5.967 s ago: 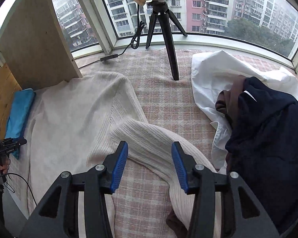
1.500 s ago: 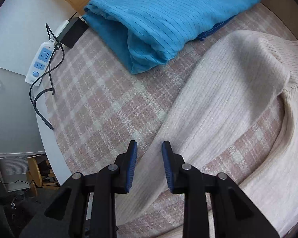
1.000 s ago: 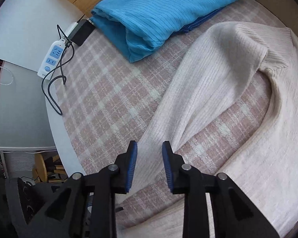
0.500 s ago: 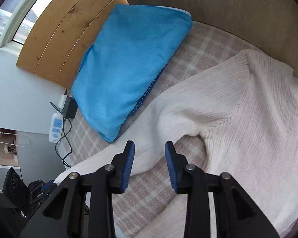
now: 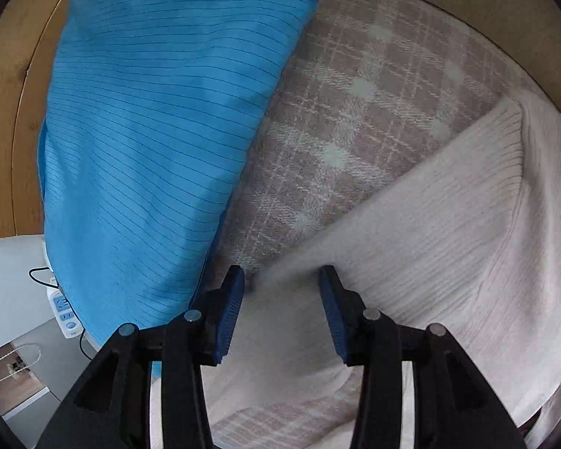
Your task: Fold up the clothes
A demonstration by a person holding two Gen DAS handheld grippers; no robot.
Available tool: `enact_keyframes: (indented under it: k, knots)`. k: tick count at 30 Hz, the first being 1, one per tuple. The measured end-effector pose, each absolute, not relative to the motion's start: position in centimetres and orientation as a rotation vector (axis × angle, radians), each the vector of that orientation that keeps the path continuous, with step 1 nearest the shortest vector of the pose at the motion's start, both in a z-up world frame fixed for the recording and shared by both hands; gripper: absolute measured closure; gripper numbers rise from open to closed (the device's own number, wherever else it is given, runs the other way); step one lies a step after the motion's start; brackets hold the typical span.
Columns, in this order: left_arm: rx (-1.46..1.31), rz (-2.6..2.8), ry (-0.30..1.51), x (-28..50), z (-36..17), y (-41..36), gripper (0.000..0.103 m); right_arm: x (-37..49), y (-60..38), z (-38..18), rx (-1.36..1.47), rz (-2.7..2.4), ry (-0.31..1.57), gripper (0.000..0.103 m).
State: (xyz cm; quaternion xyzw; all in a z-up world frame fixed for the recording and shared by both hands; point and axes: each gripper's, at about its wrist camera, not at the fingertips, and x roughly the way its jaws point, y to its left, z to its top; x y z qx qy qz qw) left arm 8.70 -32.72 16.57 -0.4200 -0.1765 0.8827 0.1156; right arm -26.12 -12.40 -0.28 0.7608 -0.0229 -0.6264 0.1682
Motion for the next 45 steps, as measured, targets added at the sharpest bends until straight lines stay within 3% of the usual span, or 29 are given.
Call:
enact_keyframes:
  k: [2, 5, 7, 8, 10, 18, 19, 21, 25, 28, 30, 32, 39, 42, 44, 45]
  knots:
    - [-1.211, 2.574, -0.521, 9.2, 16.7, -32.2, 0.101, -25.7, -13.5, -0.4, 2.135, -1.766, -0.007, 0.036]
    - [-1.222, 2.569, -0.505, 9.7, 16.7, -31.0, 0.101, -24.5, -13.8, 0.1, 2.042, -1.823, 0.116, 0.040]
    - [-1.237, 2.566, -0.468, 9.8, 16.7, -29.8, 0.101, -23.9, -13.5, 0.4, 1.999, -1.859, 0.188, 0.070]
    - [-1.243, 2.563, -0.429, 10.0, 16.8, -28.7, 0.101, -23.9, -12.4, 0.5, 2.009, -1.846, 0.130, 0.100]
    - [-1.252, 2.555, -0.348, 10.4, 17.0, -26.4, 0.101, -24.0, -9.9, 0.7, 2.031, -1.803, -0.023, 0.098]
    - [-1.340, 2.401, -0.160, 12.1, 14.6, -14.5, 0.099, -21.3, 2.6, 7.2, 1.831, -1.878, -0.302, 0.099]
    - [-1.383, 2.350, -0.144, 12.2, 13.6, -12.8, 0.098, -20.8, 4.0, 7.2, 1.834, -1.931, -0.227, 0.098]
    - [-1.431, 2.302, -0.142, 13.0, 12.1, -10.9, 0.098, -20.6, 6.6, 5.8, 1.949, -2.000, 0.055, 0.082]
    - [-1.490, 2.320, -0.255, 14.1, 10.1, -10.9, 0.098, -19.3, 9.2, 6.5, 1.910, -2.033, 0.099, 0.082]
    - [-1.525, 2.344, -0.333, 13.3, 8.4, -11.0, 0.097, -17.7, 6.0, 8.9, 1.711, -2.044, 0.273, 0.079]
    - [-1.537, 2.350, -0.370, 12.3, 7.2, -10.5, 0.093, -16.3, 2.7, 9.2, 1.626, -2.010, 0.395, 0.065]
    - [-1.542, 2.354, -0.388, 11.1, 6.0, -9.7, 0.087, -15.7, 0.3, 8.5, 1.578, -1.980, 0.542, 0.058]
    - [-1.611, 2.357, -0.250, 8.4, 2.9, -7.7, 0.080, -15.2, -2.9, 3.7, 1.537, -1.830, 0.941, 0.058]
    - [-1.603, 2.327, -0.283, 8.2, 2.4, -7.6, 0.080, -15.8, -3.4, 3.0, 1.538, -1.787, 0.972, 0.058]
    - [-1.588, 2.329, -0.283, 8.3, 2.5, -7.7, 0.086, -16.1, -3.5, 2.8, 1.549, -1.774, 0.988, 0.058]
    - [-1.597, 2.316, -0.313, 8.3, 2.4, -8.1, 0.097, -16.2, -3.5, 2.8, 1.552, -1.765, 0.998, 0.058]
